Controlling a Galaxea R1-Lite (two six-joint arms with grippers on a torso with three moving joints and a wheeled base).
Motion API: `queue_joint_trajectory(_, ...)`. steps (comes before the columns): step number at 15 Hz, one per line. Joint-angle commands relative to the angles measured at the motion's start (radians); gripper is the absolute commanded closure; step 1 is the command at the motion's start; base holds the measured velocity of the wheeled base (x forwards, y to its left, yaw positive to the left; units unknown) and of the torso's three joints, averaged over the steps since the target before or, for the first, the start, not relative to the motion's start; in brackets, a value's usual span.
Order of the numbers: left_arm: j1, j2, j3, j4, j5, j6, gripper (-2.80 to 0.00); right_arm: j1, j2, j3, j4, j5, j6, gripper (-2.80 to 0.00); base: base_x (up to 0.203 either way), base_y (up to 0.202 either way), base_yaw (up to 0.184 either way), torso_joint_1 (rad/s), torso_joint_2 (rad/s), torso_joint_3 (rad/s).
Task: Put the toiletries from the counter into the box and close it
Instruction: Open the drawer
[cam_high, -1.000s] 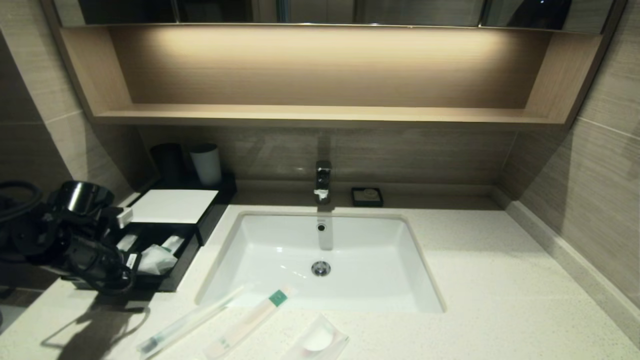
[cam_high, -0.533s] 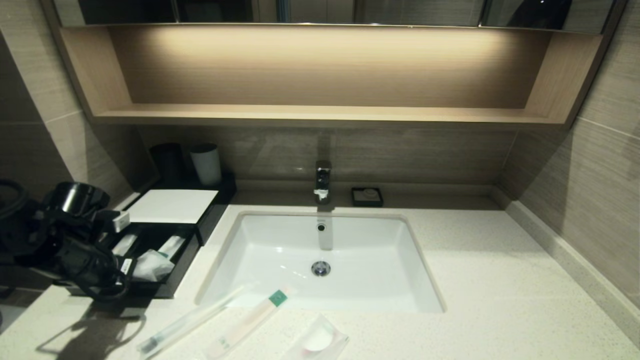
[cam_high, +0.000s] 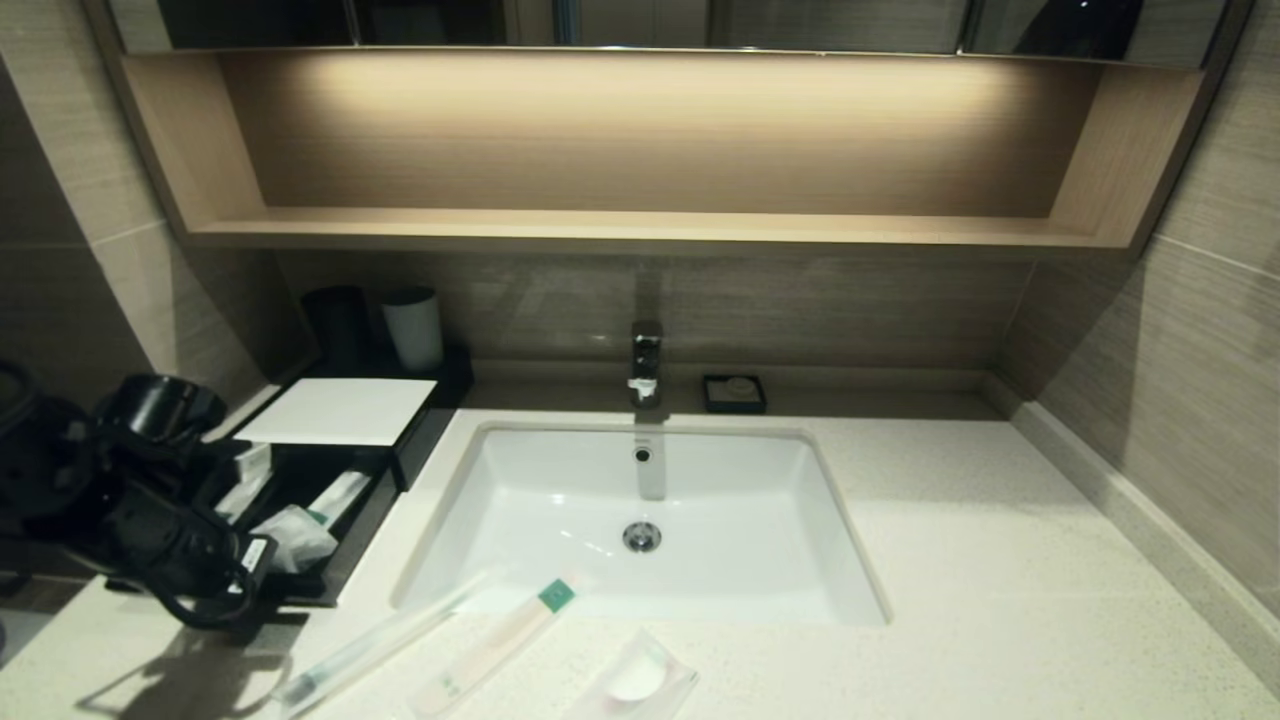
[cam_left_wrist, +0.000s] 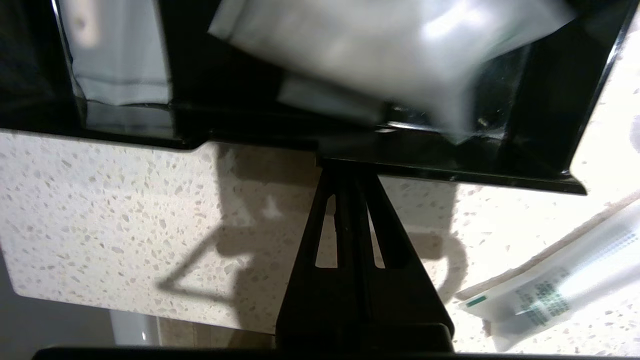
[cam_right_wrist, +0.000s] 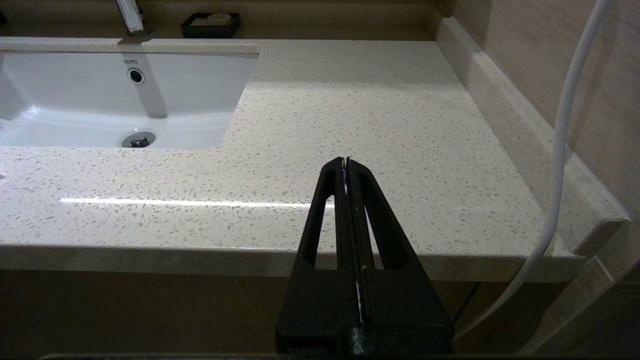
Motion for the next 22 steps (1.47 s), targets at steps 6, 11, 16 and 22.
queue_joint_trajectory(6, 0.005, -0.099, -0.017, -0.008, -0.003, -0.016, 0.0, 0.0, 0.0, 0.002, 0.001, 0.0, 0.0, 0.0, 0.0, 0.0, 0.0, 0.0, 0.0, 0.0)
queue_joint_trajectory(11, 0.005, -0.165, -0.041, -0.016, -0.005, -0.081, 0.0, 0.0, 0.0, 0.001, 0.001, 0.0, 0.0, 0.0, 0.0, 0.0, 0.0, 0.0, 0.0, 0.0)
queue_joint_trajectory(16, 0.005, -0.184, -0.043, -0.015, -0.045, -0.088, 0.0, 0.0, 0.0, 0.002, 0.001, 0.0, 0.0, 0.0, 0.0, 0.0, 0.0, 0.0, 0.0, 0.0)
queue_joint_trajectory(22, 0.001, -0.199, -0.037, -0.007, -0.175, -0.084, 0.0, 0.0, 0.0, 0.002, 0.001, 0.0, 0.0, 0.0, 0.0, 0.0, 0.0, 0.0, 0.0, 0.0)
